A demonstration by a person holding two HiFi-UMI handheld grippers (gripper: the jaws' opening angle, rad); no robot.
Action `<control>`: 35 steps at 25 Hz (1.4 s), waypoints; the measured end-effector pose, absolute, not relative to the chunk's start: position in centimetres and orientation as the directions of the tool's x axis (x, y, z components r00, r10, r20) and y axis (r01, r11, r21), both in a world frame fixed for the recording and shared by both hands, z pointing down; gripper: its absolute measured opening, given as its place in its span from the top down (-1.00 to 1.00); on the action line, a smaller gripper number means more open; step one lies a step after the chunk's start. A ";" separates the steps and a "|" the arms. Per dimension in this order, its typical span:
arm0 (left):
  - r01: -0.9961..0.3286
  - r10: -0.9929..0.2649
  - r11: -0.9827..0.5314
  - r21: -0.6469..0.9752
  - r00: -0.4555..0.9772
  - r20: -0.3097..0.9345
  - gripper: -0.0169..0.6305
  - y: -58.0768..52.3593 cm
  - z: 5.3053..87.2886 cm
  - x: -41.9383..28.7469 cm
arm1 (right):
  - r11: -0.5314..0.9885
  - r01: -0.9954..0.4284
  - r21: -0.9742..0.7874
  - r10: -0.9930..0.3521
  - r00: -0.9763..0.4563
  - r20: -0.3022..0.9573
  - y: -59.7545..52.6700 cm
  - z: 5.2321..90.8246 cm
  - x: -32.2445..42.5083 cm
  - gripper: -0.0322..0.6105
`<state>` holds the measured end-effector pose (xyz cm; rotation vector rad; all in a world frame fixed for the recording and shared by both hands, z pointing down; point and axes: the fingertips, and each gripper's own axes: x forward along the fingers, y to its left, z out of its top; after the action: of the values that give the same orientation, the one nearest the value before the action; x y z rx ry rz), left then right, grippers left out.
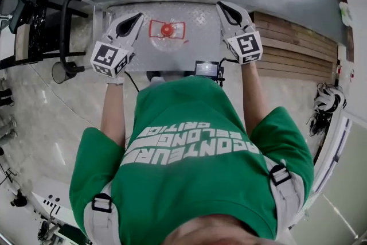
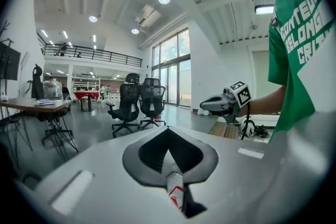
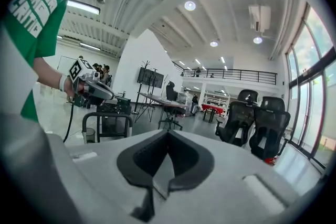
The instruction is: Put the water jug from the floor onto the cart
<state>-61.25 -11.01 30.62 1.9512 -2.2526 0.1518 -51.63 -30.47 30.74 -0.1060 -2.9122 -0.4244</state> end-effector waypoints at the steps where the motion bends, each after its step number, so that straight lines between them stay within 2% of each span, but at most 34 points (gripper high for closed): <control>1: -0.988 -0.973 0.151 0.036 -0.143 0.180 0.91 -11.1 30.9 -61.5 | 0.954 0.113 0.279 0.053 -0.975 0.214 -30.5 31.1 -51.6 0.92; 7: -0.977 -0.969 0.173 0.123 -0.146 0.200 0.90 -11.1 33.2 -60.8 | 0.969 0.167 0.184 0.104 -0.945 0.309 -29.3 34.8 -50.3 0.92; 21: -0.984 -0.982 0.070 0.162 -0.039 0.187 0.90 -14.1 34.3 -59.3 | 0.964 0.220 0.146 0.166 -0.934 0.315 -27.4 36.1 -53.5 0.92; 35: -0.978 -0.984 0.077 0.196 -0.043 0.172 0.91 -12.5 34.7 -57.9 | 0.970 0.210 0.125 0.158 -0.930 0.332 -25.2 36.6 -50.7 0.92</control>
<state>-57.86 -12.48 34.66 1.9720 -2.0972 -0.0365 -50.71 -25.24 36.56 -0.2684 -2.7940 -0.2260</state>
